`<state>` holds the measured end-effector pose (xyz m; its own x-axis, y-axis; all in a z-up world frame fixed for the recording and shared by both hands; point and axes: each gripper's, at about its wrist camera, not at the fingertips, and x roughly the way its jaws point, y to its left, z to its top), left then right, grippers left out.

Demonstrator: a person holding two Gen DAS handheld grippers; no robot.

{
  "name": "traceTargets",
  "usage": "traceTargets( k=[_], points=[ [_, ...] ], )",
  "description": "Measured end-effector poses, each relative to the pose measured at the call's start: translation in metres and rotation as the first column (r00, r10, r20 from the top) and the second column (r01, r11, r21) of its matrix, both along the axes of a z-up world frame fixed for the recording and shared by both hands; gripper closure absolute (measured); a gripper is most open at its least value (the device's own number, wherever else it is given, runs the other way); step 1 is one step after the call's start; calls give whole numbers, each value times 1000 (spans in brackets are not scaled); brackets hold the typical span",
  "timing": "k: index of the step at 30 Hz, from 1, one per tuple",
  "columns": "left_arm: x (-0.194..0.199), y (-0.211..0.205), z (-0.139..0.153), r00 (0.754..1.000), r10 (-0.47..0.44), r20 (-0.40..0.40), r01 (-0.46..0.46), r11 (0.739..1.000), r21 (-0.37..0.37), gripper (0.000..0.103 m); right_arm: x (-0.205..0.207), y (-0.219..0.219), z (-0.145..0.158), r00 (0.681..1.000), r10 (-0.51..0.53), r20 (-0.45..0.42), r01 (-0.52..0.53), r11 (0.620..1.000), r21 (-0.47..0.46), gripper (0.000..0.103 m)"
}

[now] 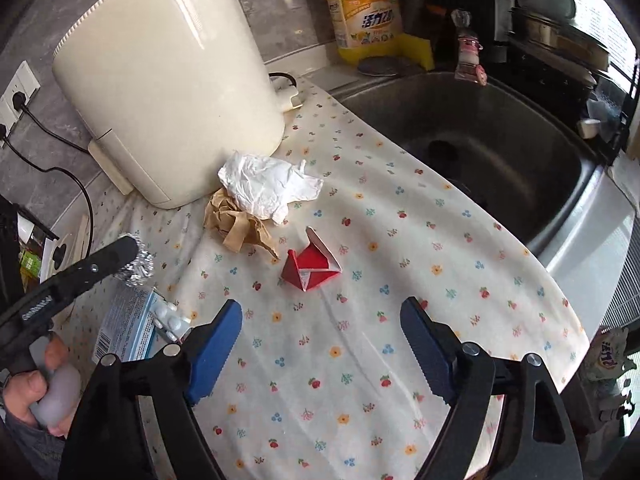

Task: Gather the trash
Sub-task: 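Grasp the silver foil ball with the left tool while the right tool grasps the red packet, then carry the foil ball and red packet over the trash bin and open both tools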

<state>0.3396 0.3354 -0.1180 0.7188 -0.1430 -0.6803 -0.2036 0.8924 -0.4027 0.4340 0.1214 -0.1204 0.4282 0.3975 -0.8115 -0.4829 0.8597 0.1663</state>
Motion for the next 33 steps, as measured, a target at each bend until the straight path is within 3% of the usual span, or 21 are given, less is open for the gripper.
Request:
traceTargets(
  k=[6, 9, 11, 13, 19, 20, 21, 33],
  points=[
    [-35, 25, 5, 990, 136, 20, -136, 991, -15, 58, 24, 27, -18, 996, 83, 35, -80, 995, -64, 23],
    [-62, 38, 6, 975, 220, 25, -219, 975, -25, 58, 25, 41, -23, 987, 143, 70, -136, 985, -103, 30],
    [-79, 46, 6, 963, 269, 17, -268, 963, -22, 58, 27, 47, -29, 985, 165, 47, -159, 980, -122, 42],
    [-95, 50, 6, 952, 306, 11, -306, 952, -9, 58, 28, 49, -32, 985, 162, 53, -153, 978, -142, 62],
    [-139, 45, 11, 920, 392, 8, -393, 920, 3, 58, 20, 47, -27, 981, 183, 59, -175, 977, -121, 71],
    [-145, 43, 12, 916, 400, 8, -400, 916, 6, 58, 17, 46, -25, 980, 193, 57, -185, 976, -118, 79],
    [-150, 40, 13, 914, 406, 8, -406, 914, 8, 58, 14, 46, -23, 978, 203, 53, -195, 973, -121, 98],
    [-183, -9, 36, 907, 418, 49, -420, 907, 36, 58, -22, 16, -6, 958, 277, 68, -272, 960, -70, 100]
  ],
)
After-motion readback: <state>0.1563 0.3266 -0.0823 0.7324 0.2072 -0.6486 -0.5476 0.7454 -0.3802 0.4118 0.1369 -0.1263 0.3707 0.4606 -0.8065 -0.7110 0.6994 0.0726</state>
